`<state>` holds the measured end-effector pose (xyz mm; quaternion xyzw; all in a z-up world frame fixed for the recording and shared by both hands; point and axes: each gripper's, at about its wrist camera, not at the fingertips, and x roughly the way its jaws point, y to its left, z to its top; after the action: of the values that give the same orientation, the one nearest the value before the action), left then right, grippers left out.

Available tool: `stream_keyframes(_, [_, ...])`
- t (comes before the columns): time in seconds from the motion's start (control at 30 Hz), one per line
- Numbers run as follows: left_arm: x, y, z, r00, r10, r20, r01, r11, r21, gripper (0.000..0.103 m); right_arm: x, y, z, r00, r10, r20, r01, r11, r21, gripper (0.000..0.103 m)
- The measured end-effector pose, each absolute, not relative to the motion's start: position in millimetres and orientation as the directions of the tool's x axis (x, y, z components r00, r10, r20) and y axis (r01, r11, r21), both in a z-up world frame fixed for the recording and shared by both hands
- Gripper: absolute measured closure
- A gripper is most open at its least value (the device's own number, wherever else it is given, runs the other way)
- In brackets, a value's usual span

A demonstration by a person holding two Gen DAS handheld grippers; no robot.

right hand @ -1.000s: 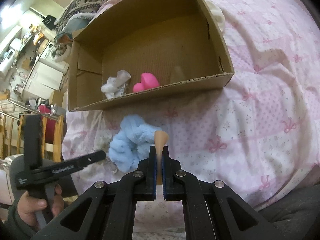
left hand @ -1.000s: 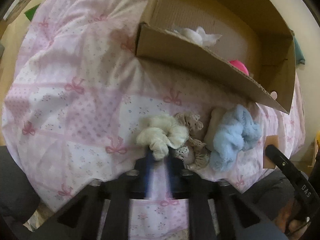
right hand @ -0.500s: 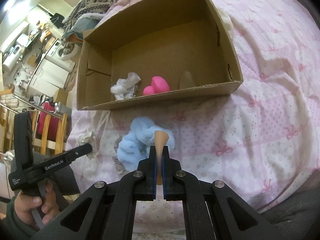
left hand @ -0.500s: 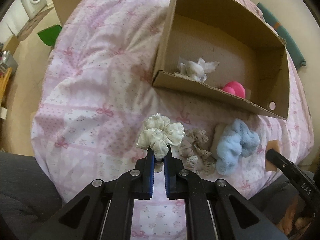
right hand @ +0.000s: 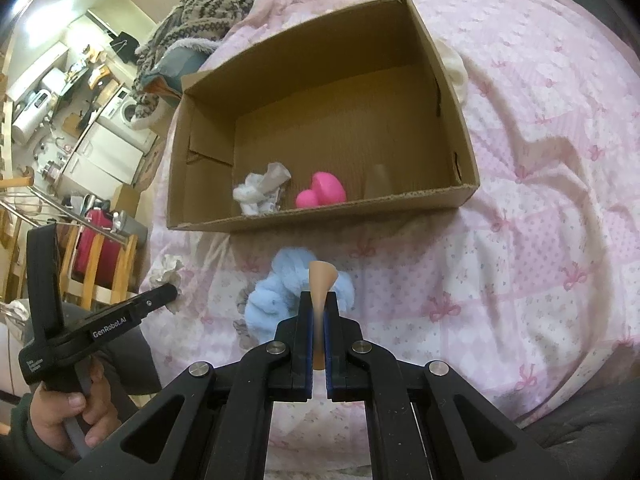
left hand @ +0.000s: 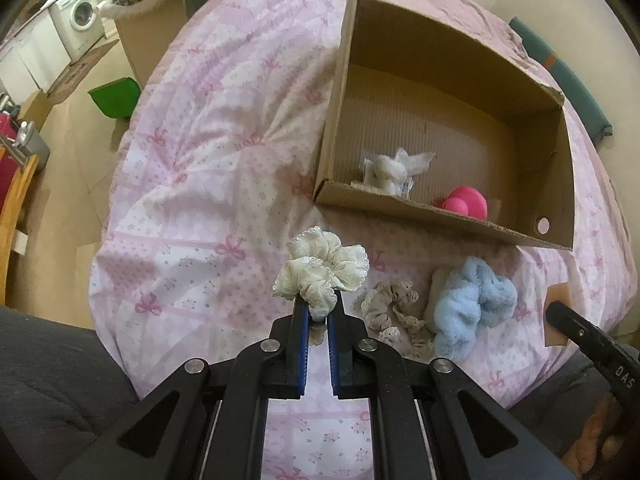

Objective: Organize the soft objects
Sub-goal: 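Carry the cream scrunchie with the left tool while the right tool carries the sponge into the box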

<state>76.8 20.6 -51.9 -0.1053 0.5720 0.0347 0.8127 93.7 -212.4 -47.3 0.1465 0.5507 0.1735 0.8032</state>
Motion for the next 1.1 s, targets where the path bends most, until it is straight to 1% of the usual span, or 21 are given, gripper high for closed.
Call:
stream_keyframes(0.23, [72.1,22.8,-23.6,0.423,-0.056,-0.904,-0.184,0.972,-0.146,0.095,91.4,-215.1,-32.9,0.383,0.445,-0.809,-0.135,0.894,0.428,0.097])
stream_keyframes(0.43, [75.2,18.6,5.7,0.485,-0.064,-0.872,-0.153,0.976,-0.157,0.095,92.1,-224.4,-10.2,0.447,0.465,-0.764,-0.139,0.88,0.455,0.097])
stream_keyframes(0.7, [106.5,9.6,46.2,0.553,-0.08,-0.83,-0.095,0.983,-0.158,0.095,113.0,-234.4,19.7,0.511,0.478,-0.715,-0.146,0.868,0.476,0.097])
stream_keyframes(0.9, [137.9,-2.9,57.0,0.568,-0.083,-0.819,-0.058,0.988,-0.141,0.095,141.0,-238.5,31.4,0.533,0.471,-0.703,-0.152,0.871,0.468,0.097])
stream_keyframes(1.1, [167.4,-14.5,48.4,0.568,-0.073,-0.82,-0.029,0.994,-0.109,0.095,170.3,-238.0,26.6,0.537,0.447,-0.715,-0.143,0.884,0.445,0.097])
